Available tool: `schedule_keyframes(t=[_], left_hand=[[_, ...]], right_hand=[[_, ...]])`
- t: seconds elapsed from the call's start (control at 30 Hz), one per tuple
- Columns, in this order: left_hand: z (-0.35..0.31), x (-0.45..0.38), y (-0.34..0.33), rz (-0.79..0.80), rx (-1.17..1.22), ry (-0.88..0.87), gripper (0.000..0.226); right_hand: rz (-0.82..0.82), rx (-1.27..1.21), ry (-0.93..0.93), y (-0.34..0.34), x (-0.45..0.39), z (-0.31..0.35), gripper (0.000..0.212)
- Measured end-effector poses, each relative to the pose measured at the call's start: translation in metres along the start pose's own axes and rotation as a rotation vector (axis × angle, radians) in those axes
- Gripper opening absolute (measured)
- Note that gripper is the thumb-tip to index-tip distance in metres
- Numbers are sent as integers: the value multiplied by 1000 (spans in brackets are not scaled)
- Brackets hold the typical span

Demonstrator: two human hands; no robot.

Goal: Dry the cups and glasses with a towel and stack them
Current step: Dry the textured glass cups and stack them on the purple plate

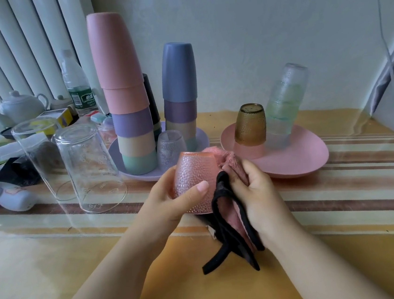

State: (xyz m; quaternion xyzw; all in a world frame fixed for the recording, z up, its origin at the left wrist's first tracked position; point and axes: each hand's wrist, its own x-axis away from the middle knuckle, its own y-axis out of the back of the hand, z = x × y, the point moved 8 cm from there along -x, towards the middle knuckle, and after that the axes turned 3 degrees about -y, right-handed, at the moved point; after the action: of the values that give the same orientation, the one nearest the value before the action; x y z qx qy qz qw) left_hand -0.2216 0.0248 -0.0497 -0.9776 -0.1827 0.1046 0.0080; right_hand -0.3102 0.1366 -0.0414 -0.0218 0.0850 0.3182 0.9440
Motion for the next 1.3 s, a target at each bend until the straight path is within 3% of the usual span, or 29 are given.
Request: schedule_keyframes(t=[0.1, 0.2, 0.37, 0.53, 0.67, 0.97, 1.3], left_hand=[[-4, 1, 11, -103, -47, -31, 64], [-11, 2, 38, -352, -232, -69, 53], [-27, 2, 55, -547, -421, -90, 41], [-49, -13, 63, -602, -602, -92, 48], [-72, -41, 65, -598, -750, -96, 78], [-67, -91, 56, -549, -905, -14, 69], [-36, -78, 46, -704, -979, 59, 58]], right_hand=[[-78, 106, -8, 17, -5, -3, 35], [-158, 241, -19, 36, -9, -3, 44], [-116, 271, -28, 40, -8, -2, 44], [-81, 272, 44, 38, -8, 0, 40], [-21, 238, 60, 35, -7, 1, 41], [7, 160, 53, 37, -12, -7, 44], [15, 136, 86, 36, -12, -5, 44]])
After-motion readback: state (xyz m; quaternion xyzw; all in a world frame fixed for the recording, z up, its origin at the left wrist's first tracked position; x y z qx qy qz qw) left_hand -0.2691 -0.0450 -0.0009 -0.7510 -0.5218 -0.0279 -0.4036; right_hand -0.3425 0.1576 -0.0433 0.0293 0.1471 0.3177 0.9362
